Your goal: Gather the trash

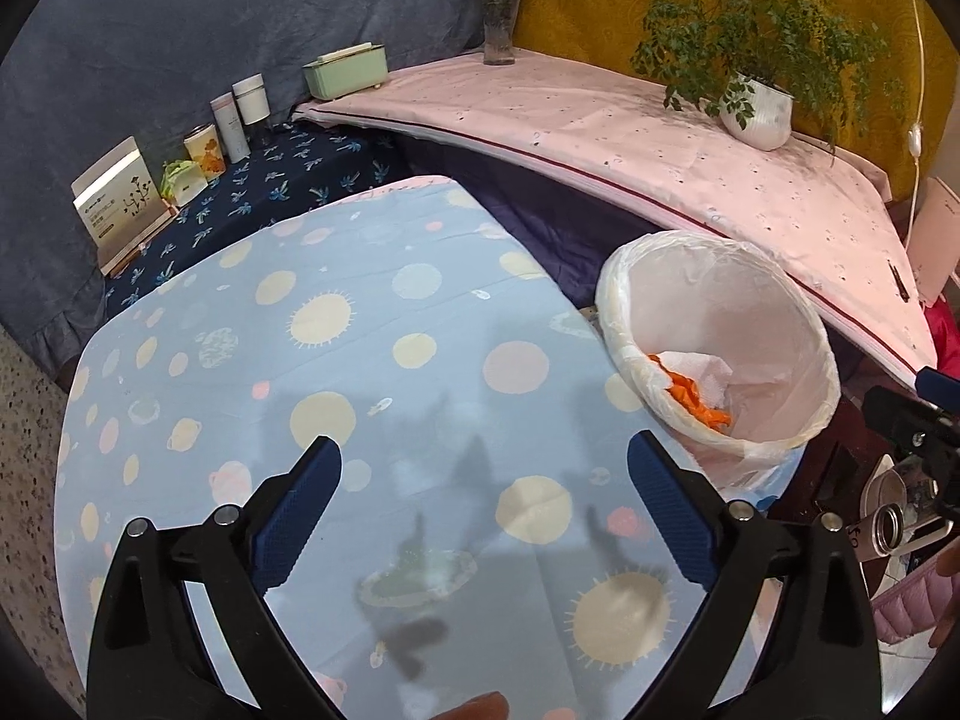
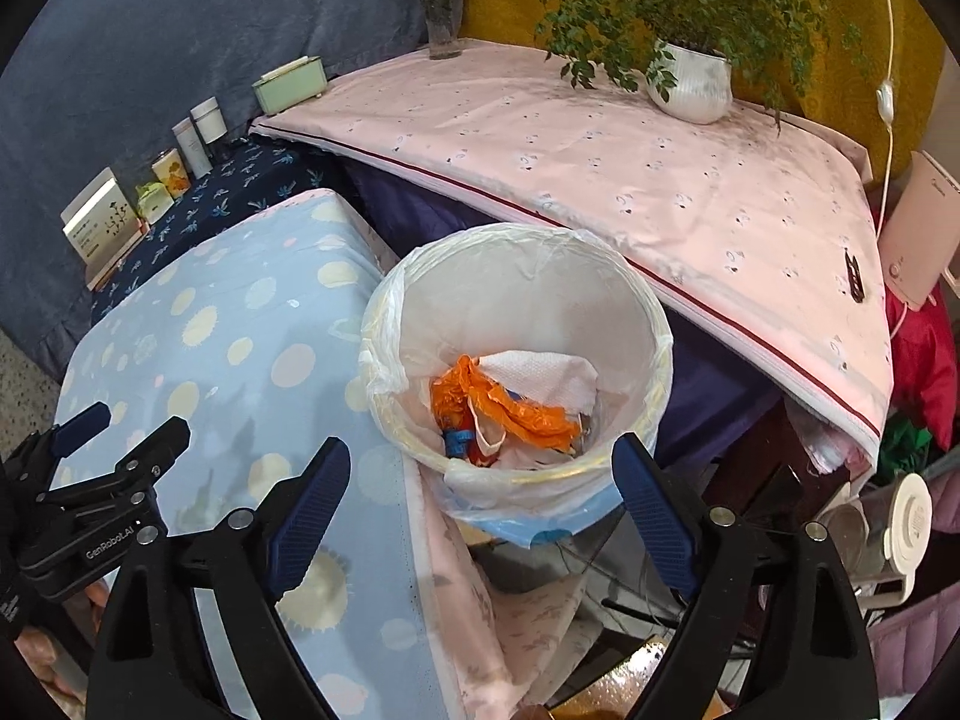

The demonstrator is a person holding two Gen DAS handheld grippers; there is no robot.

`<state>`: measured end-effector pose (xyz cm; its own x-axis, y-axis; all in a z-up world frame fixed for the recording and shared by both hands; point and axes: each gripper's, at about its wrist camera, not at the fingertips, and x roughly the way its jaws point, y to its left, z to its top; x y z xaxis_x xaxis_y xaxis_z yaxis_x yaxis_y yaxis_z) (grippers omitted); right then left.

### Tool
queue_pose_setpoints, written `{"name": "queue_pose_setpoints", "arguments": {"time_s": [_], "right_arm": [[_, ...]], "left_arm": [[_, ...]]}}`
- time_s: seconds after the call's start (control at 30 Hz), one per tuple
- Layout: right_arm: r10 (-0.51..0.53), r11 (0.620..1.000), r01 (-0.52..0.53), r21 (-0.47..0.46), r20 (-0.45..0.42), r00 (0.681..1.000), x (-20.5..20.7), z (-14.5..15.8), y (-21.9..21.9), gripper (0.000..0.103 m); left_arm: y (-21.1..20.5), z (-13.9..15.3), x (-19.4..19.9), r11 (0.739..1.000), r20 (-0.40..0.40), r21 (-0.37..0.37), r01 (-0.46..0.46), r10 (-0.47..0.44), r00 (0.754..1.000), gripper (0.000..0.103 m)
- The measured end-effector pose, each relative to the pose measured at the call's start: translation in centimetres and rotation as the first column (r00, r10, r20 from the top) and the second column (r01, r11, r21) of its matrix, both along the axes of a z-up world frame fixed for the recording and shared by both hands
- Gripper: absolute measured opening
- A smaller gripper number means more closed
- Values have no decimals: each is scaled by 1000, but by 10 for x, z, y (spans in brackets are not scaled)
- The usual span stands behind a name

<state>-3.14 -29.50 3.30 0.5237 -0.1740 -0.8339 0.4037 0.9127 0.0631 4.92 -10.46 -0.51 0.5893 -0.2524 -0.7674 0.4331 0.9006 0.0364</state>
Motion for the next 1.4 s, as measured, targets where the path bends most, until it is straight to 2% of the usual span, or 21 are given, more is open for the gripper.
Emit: {"name": "queue_pose_setpoints", "arguments": {"time_s": [0.17,0.37,0.57,0.73,1.4], "right_arm": [[-7,1000,7,-7,-14,1000,-4,2,5,86],[-9,994,8,-107,-10,1000,-4,9,13,88],[-18,994,18,-112,-2,1000,-7,16,15,89],[-2,988,4,-153,8,1000,-9,22,23,89],[64,990,-65,-129,-13,998,-3,6,24,89]], "left_arm": [[-8,8,-7,999,17,7,38,-38,999,92],[-11,13,-8,999,15,5,46,-46,999,93],[-11,15,-6,999,13,1,42,-42,999,93],[-14,14,-6,999,9,11,48,-48,999,93],[-18,3,0,999,-10,42,21,-21,1000,93]]}}
